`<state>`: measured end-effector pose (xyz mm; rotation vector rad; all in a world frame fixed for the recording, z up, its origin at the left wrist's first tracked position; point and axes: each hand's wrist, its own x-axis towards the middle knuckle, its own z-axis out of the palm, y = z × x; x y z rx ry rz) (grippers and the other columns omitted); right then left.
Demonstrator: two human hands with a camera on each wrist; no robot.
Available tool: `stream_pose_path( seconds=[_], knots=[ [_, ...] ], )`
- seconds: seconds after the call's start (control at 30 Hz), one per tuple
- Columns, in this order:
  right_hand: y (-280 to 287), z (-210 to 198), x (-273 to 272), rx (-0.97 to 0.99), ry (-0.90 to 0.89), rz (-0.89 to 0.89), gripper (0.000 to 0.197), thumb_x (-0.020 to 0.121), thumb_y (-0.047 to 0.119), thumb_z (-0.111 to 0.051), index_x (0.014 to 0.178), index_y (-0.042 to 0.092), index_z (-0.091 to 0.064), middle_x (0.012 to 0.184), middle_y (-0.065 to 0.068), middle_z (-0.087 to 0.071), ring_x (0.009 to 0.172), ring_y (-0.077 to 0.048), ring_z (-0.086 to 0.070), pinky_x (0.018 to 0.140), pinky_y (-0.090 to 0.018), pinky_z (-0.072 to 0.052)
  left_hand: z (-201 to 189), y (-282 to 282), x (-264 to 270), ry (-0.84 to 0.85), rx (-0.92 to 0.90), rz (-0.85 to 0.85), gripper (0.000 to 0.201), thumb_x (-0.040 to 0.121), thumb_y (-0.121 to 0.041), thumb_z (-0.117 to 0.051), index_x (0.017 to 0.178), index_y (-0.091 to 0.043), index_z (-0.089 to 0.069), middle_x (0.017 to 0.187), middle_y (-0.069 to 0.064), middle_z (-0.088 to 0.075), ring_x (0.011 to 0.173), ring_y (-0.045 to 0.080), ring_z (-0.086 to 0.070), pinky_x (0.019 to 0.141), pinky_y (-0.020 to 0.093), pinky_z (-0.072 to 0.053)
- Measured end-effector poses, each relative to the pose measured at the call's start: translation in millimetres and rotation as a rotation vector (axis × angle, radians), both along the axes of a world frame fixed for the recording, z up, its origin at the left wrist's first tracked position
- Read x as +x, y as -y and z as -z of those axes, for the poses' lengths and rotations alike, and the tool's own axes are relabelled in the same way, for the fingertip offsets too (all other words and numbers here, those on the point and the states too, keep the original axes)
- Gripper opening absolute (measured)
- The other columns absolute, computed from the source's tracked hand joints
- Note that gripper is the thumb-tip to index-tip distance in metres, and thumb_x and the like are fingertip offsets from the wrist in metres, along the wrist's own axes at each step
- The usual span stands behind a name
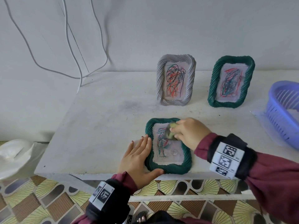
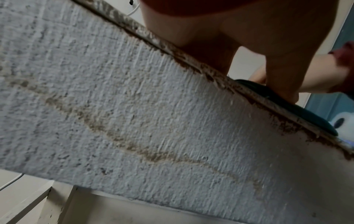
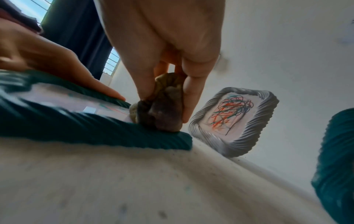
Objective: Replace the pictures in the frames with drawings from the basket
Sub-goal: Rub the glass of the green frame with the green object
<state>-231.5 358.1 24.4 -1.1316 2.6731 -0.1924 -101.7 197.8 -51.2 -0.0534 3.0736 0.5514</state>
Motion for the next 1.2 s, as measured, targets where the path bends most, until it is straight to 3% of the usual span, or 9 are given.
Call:
stream_pose_path(
  seconds=[0.13,0.27,0.37,0.57,0.7,0.87,1.03,1.2],
  knots=[
    [8,6,11,0.034,-0.021,-0.036,0.029,0.094,0.018,-0.048,0.12,0.019,-0.061,0.131,-0.008,-0.054,0.118,-0.024,-0.047,0.101,-0.033,-0.037,0,-1,0,0.0,0.0,-0.003,0.1,0.056,-0.082,-0.016,0.134,-0.031,0.021,0.144,-0.015,0.021,0.139,0.001,0.014,0.108,0.021,0.02],
    [-11,8,39,0.005,0.096,-0.138,0.035,0.093,0.024,-0.049,0.128,0.024,-0.051,0.144,-0.001,-0.04,0.125,-0.016,-0.04,0.107,-0.023,-0.025,2,0,-1,0.0,0.001,-0.016,0.101,0.055,-0.082,-0.017,0.133,-0.031,0.022,0.144,-0.015,0.02,0.139,0.001,0.015,0.108,0.02,0.019],
    [-24,8,38,0.036,0.132,-0.144,0.035,0.092,0.026,-0.051,0.127,0.026,-0.053,0.143,0.002,-0.042,0.122,-0.014,-0.042,0.104,-0.021,-0.027,3,0,-1,-0.001,0.007,-0.014,0.101,0.056,-0.082,-0.019,0.133,-0.031,0.021,0.145,-0.015,0.018,0.139,0.001,0.014,0.109,0.021,0.018],
    [-2,-1,-6,0.002,-0.003,0.011,0.028,0.093,0.021,-0.05,0.118,0.017,-0.062,0.124,-0.007,-0.06,0.11,-0.022,-0.054,0.097,-0.033,-0.04,3,1,-2,0.008,0.018,-0.004,0.101,0.056,-0.082,-0.021,0.134,-0.03,0.019,0.145,-0.015,0.018,0.139,0.002,0.012,0.109,0.022,0.018],
    [12,2,-2,-0.041,0.006,-0.015,0.029,0.092,0.023,-0.051,0.12,0.018,-0.061,0.123,-0.007,-0.06,0.11,-0.022,-0.052,0.096,-0.03,-0.037,2,0,-2,0.011,0.018,-0.014,0.101,0.056,-0.082,-0.02,0.133,-0.031,0.019,0.145,-0.014,0.018,0.14,0.002,0.012,0.109,0.023,0.019],
    [3,10,43,-0.048,0.061,-0.188,0.031,0.094,0.025,-0.048,0.124,0.023,-0.057,0.131,-0.004,-0.055,0.115,-0.019,-0.047,0.101,-0.027,-0.032,2,-2,-2,0.009,0.012,-0.026,0.101,0.055,-0.081,-0.019,0.132,-0.03,0.021,0.144,-0.014,0.019,0.139,0.001,0.015,0.108,0.022,0.021],
    [-12,10,39,-0.046,0.104,-0.137,0.033,0.093,0.028,-0.049,0.126,0.026,-0.055,0.136,-0.001,-0.051,0.12,-0.018,-0.045,0.105,-0.027,-0.029,2,-1,-2,0.019,0.016,-0.019,0.1,0.056,-0.081,-0.02,0.132,-0.03,0.021,0.146,-0.013,0.018,0.139,0.002,0.016,0.109,0.023,0.021],
    [3,10,-1,-0.052,0.002,-0.035,0.028,0.092,0.024,-0.051,0.117,0.021,-0.063,0.121,-0.005,-0.061,0.109,-0.022,-0.053,0.093,-0.029,-0.041,2,-1,-3,0.016,0.03,-0.011,0.1,0.056,-0.08,-0.022,0.132,-0.031,0.02,0.144,-0.014,0.019,0.138,0.001,0.015,0.108,0.022,0.021]
  ],
)
